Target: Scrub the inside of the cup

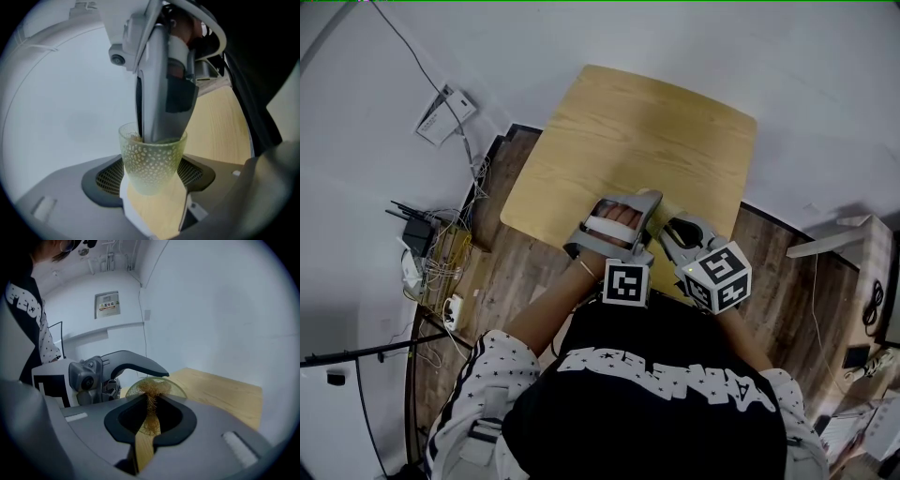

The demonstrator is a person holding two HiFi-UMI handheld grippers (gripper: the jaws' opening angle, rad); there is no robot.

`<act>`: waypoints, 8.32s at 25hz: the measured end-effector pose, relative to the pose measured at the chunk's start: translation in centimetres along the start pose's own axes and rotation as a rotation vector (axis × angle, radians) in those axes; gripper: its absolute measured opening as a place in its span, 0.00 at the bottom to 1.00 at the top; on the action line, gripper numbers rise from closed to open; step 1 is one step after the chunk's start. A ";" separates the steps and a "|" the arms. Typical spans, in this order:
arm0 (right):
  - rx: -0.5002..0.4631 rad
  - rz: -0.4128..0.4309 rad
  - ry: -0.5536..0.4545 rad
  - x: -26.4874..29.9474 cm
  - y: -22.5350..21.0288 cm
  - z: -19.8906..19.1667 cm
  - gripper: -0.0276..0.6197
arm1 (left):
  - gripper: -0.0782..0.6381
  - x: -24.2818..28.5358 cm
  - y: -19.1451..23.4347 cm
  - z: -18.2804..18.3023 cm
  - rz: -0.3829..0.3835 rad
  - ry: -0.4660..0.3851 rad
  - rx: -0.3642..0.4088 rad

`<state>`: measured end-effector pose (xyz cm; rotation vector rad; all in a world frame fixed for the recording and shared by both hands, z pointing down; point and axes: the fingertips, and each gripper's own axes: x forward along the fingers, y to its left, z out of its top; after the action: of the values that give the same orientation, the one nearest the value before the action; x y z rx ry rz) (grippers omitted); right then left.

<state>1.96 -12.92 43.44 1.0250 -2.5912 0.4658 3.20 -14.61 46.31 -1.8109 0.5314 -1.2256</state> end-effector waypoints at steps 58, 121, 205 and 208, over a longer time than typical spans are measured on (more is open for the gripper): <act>-1.261 0.131 0.260 0.2 1.6 -2.5 0.13 | 0.61 -0.4 -0.1 0.5 -0.081 -0.019 -0.217; 0.268 0.255 0.026 0.8 0.9 -0.7 0.13 | 0.61 -0.8 -2.0 -0.9 -0.091 0.041 -0.081; 0.581 -0.199 -0.197 -5.7 -10.4 -3.1 0.14 | 0.61 11.9 -4.0 -2.0 -0.392 -0.194 -0.696; 0.578 -0.197 -0.194 -5.5 -10.5 -3.0 0.14 | 0.61 11.8 -4.0 -2.6 -0.407 -0.197 -0.750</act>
<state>13.62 -15.64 45.78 1.5564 -2.5306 1.1554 5.49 -22.20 56.29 -2.7497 0.5707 -1.1673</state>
